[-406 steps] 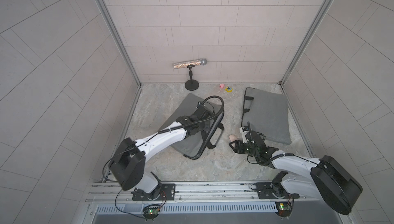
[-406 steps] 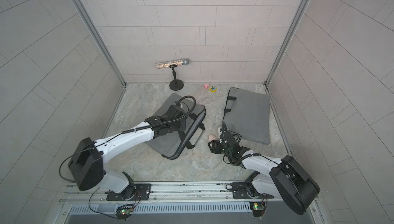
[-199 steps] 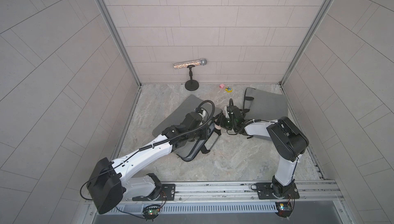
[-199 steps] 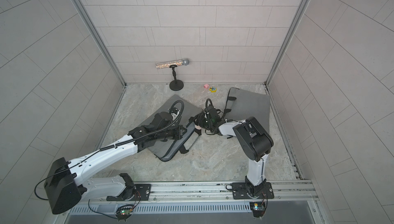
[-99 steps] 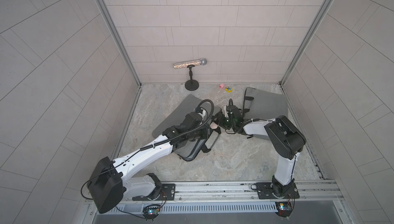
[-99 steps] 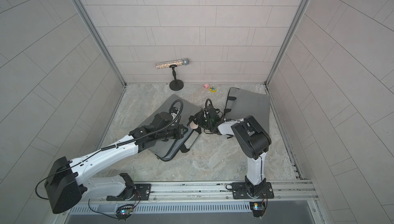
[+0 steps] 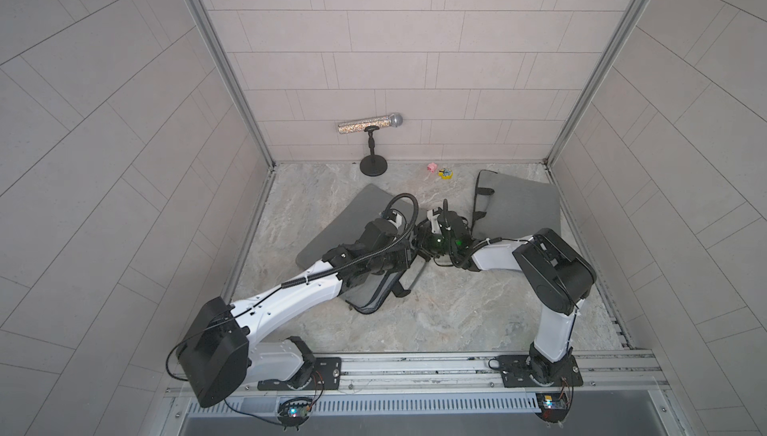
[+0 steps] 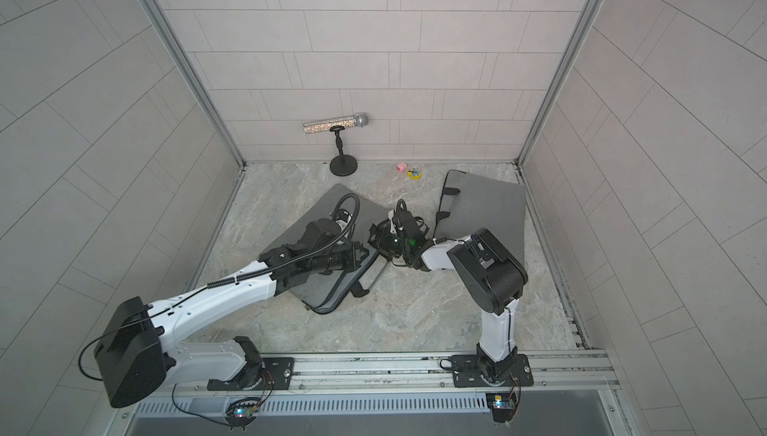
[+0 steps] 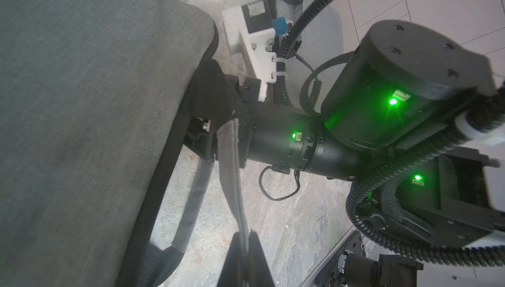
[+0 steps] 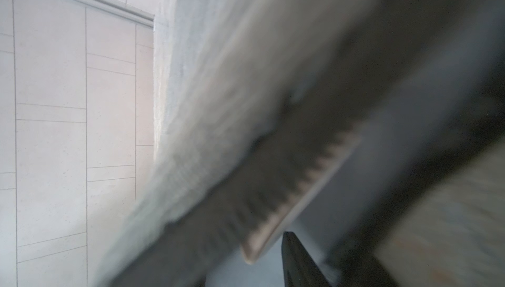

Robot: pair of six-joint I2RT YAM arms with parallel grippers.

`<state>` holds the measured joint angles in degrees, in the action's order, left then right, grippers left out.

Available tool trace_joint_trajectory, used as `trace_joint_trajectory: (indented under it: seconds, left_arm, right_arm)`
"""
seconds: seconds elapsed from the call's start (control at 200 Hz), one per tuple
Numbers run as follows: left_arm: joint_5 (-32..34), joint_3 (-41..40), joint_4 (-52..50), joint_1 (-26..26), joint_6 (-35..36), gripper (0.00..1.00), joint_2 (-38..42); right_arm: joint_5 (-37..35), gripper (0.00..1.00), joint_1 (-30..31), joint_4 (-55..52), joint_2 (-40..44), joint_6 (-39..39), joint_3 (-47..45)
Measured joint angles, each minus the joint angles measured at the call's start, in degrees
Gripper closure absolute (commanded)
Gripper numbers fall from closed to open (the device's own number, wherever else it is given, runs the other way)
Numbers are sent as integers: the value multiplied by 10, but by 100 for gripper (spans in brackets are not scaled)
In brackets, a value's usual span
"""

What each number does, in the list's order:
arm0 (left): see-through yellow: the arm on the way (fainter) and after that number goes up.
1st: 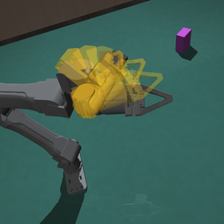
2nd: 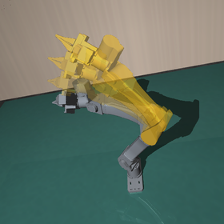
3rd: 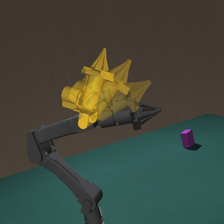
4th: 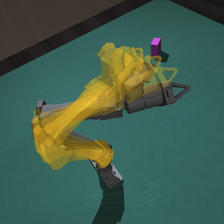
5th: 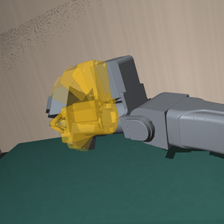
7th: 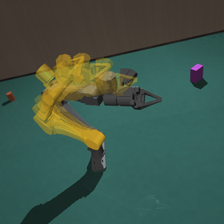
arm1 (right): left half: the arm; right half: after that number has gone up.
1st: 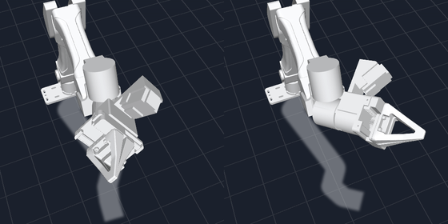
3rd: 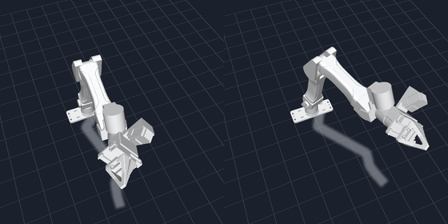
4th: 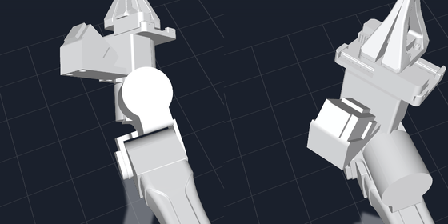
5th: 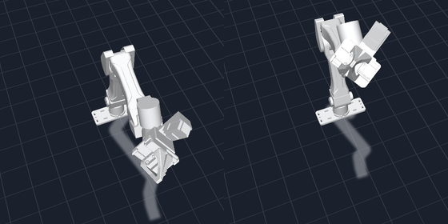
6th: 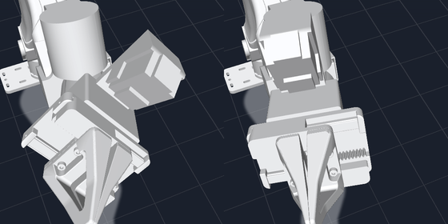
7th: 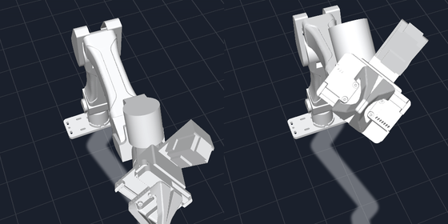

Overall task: Put the mouse into the laptop bag
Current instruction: Place the mouse in the zippered laptop bag, then close the zippered laptop bag at the center of the board.

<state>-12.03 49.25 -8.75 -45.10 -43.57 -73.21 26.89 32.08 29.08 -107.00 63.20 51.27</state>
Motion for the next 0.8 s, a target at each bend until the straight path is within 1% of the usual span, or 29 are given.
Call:
trace_joint_trajectory:
  seconds: [0.12, 0.205, 0.345, 0.47, 0.57, 0.65, 0.66, 0.685, 0.711, 0.736, 0.741, 0.751, 0.761, 0.801]
  left_arm:
    - [-1, 0, 4, 0, -2, 100, -1]
    - [-1, 0, 3, 0, -2, 100, -5]
    - [6, 0, -1, 0, -2, 100, -6]
    - [14, 0, -2, 0, -4, 100, -3]
    - [19, 0, -6, 0, -4, 100, -2]
    - [20, 0, -12, 0, -3, 100, -2]
    - [21, 0, -12, 0, -4, 99, -2]
    - [21, 0, -12, 0, -4, 92, -2]
    - [21, 0, -12, 0, -4, 81, -2]
    - [21, 0, -12, 0, -2, 65, -1]
    - [21, 0, -11, 0, -3, 63, 0]
    - [21, 0, -11, 0, -3, 53, 0]
    - [23, 0, -11, 0, -5, 48, 0]
    - [23, 0, -10, 0, -5, 17, 4]
  right_arm:
    - [-3, 45, 1, -6, 0, -8, 4]
    - [-10, 42, -1, -12, 0, -15, -8]
    - [-24, 42, -9, -35, 19, -32, -39]
    - [-47, 43, -18, -79, 89, -56, -74]
    - [-64, 43, -19, -94, 131, -78, -76]
    - [-75, 45, -9, -97, 141, -93, -70]
    - [-76, 46, -7, -98, 141, -94, -69]
    - [-79, 46, -4, -101, 141, -97, -67]
    - [-82, 46, -2, -103, 140, -102, -66]
    - [-85, 46, 0, -106, 140, -104, -66]
    - [-85, 46, 0, -107, 140, -105, -66]
    - [-86, 46, 1, -109, 140, -105, -66]
    - [-89, 46, 1, -111, 140, -106, -67]
    - [-96, 46, 1, -116, 141, -109, -70]
